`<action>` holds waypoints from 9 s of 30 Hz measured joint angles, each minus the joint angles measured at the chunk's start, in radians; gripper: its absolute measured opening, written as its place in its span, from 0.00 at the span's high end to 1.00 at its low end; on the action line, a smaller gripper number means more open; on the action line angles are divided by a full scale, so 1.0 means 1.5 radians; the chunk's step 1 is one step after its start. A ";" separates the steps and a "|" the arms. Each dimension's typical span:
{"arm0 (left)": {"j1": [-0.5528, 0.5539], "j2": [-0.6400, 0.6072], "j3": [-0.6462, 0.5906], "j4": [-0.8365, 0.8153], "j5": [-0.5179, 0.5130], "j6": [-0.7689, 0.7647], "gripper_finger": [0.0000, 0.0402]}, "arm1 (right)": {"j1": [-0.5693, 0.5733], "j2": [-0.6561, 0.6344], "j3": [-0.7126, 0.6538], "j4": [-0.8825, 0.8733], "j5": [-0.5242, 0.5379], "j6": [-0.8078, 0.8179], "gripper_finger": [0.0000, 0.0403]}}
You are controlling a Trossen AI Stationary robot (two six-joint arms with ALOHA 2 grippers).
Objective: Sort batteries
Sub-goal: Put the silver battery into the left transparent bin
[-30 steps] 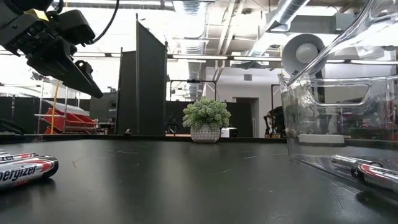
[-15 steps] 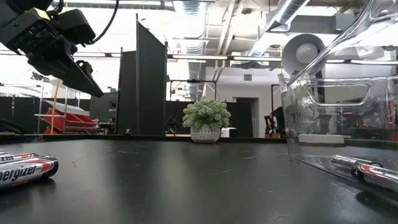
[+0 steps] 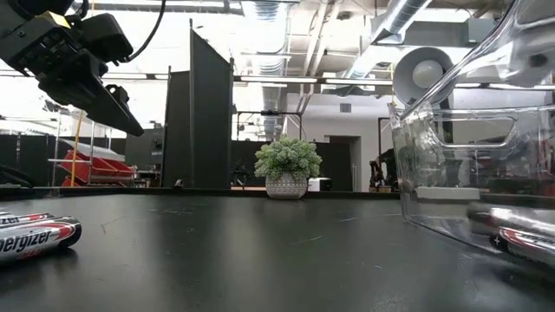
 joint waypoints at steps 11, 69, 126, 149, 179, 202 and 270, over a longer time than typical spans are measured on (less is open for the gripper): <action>0.000 0.000 0.000 0.000 0.000 0.008 0.39 | -0.014 0.000 0.011 0.020 0.018 -0.080 0.60; -0.002 0.000 0.000 0.002 0.000 0.010 0.39 | -0.152 0.220 0.112 0.481 0.006 -0.416 0.40; -0.003 0.000 0.000 0.001 0.000 0.013 0.39 | -0.141 0.237 0.113 0.366 0.004 -0.492 0.87; -0.003 0.000 0.000 0.001 0.000 0.013 0.39 | -0.149 0.244 0.151 0.403 -0.004 -0.565 0.95; -0.003 0.000 0.000 0.000 0.000 0.013 0.39 | -0.138 0.095 0.156 0.373 0.024 -0.749 0.95; -0.003 0.000 0.000 0.000 0.000 0.018 0.39 | -0.099 0.020 0.157 0.380 0.040 -0.781 0.95; -0.002 0.000 0.000 -0.004 -0.013 -0.003 0.39 | 0.031 -0.034 0.069 -0.025 -0.021 -0.073 0.62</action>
